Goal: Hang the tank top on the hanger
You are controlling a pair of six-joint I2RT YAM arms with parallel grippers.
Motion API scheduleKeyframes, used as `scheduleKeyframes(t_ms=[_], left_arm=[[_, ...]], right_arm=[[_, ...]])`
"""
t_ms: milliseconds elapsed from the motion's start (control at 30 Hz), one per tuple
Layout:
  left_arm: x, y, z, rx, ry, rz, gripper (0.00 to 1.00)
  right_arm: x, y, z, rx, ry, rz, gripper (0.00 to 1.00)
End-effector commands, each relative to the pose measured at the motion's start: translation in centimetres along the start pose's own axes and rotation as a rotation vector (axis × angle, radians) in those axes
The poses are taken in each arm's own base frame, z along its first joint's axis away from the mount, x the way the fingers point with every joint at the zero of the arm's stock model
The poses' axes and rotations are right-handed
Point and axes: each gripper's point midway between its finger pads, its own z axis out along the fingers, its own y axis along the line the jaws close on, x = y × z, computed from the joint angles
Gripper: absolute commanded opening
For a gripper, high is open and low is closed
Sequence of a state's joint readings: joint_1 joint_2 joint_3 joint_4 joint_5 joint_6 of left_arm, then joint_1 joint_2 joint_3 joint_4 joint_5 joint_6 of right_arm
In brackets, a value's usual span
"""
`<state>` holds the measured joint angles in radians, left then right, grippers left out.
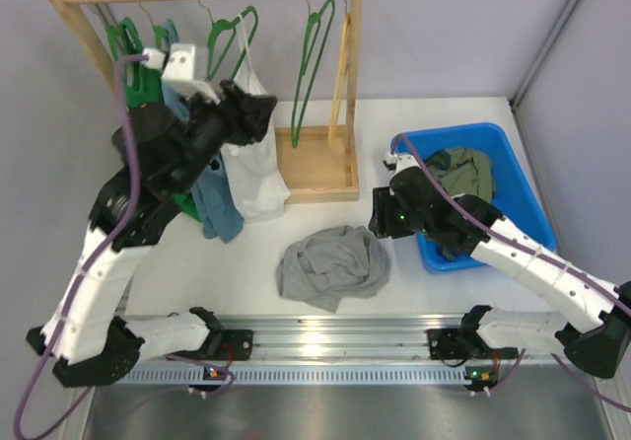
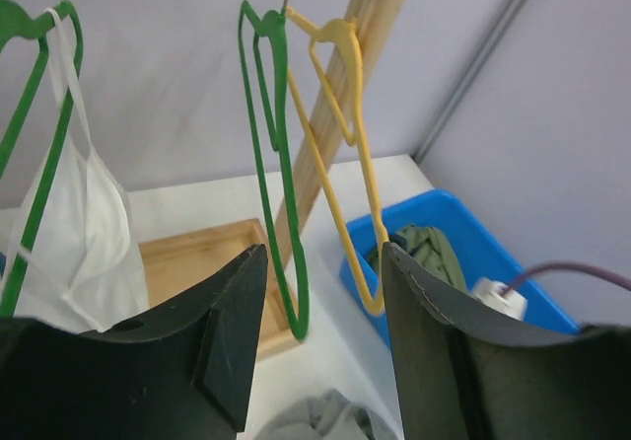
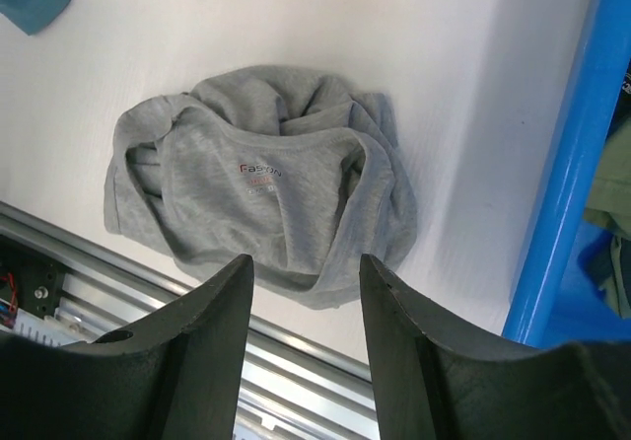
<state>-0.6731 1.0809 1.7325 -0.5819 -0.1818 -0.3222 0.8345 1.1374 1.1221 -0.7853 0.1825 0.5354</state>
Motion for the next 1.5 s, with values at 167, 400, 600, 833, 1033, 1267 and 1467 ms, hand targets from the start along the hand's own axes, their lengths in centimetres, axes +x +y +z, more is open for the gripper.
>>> scheduleKeyframes(t_ms=[167, 400, 600, 833, 1033, 1267, 1467], left_arm=[[-0.8, 1.7, 10.3, -0.141, -0.046, 0.185, 0.56], [0.2, 2.2, 13.9, -0.123, -0.020, 0.215, 0.56], [2.4, 3.0, 15.5, -0.130, 0.046, 0.241, 0.57], [4.6, 3.6, 17.1, -0.121, 0.104, 0.265, 0.56], [5.3, 4.2, 17.5, -0.139, 0.121, 0.281, 0.52], [4.3, 4.7, 17.2, -0.170, 0.093, 0.302, 0.33], [3.4, 4.8, 17.1, -0.178, 0.069, 0.326, 0.06]], right_arm=[[-1.3, -0.6, -2.8, -0.015, -0.082, 0.036, 0.48], [-1.4, -0.7, -3.4, -0.018, -0.094, 0.035, 0.48], [-1.6, -0.6, -3.6, -0.022, -0.103, 0.035, 0.48], [-1.6, -0.8, -3.5, -0.016, -0.101, 0.030, 0.48], [-1.5, -0.8, -3.6, -0.016, -0.101, 0.026, 0.47], [-1.5, -1.0, -3.6, -0.009, -0.103, 0.024, 0.42], [-1.3, -1.0, -3.3, -0.008, -0.096, 0.021, 0.40]])
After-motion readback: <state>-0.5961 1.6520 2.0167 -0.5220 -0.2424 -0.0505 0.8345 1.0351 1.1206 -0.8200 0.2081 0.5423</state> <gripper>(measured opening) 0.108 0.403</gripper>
